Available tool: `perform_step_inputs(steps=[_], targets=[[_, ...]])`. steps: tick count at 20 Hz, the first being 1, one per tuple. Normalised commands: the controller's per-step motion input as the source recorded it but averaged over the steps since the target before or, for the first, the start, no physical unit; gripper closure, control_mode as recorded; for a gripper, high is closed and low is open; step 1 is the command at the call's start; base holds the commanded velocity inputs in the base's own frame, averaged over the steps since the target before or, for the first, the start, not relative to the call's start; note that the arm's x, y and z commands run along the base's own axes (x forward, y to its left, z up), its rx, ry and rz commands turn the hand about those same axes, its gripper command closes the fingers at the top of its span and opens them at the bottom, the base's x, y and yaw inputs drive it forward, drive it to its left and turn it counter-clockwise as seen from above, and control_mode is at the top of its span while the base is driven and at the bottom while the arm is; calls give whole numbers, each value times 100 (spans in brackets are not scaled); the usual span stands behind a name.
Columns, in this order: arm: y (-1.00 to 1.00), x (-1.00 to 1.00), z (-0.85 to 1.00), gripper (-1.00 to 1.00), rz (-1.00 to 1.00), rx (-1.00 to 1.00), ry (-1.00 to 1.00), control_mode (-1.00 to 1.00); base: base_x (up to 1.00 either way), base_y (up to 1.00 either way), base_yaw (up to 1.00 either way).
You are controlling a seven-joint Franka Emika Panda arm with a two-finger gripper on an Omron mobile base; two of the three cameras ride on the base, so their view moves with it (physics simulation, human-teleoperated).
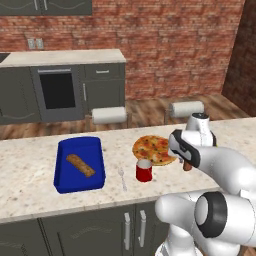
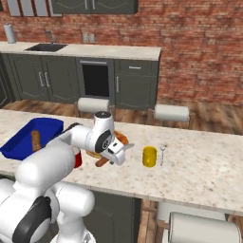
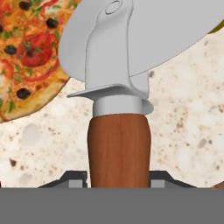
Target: Take the pizza cutter from the drawer on the right and place it on the dining counter for cutting.
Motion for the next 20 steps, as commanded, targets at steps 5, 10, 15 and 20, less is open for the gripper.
perform_step_inputs(steps=[5,10,15,20], targets=[[0,6,-14,100,0,0,0,-100,0,0,0],[0,10,-12,100,0,0,0,-100,0,0,0],[0,16,-8,100,0,0,0,-100,0,0,0],[0,18,-8,100,0,0,0,-100,0,0,0]])
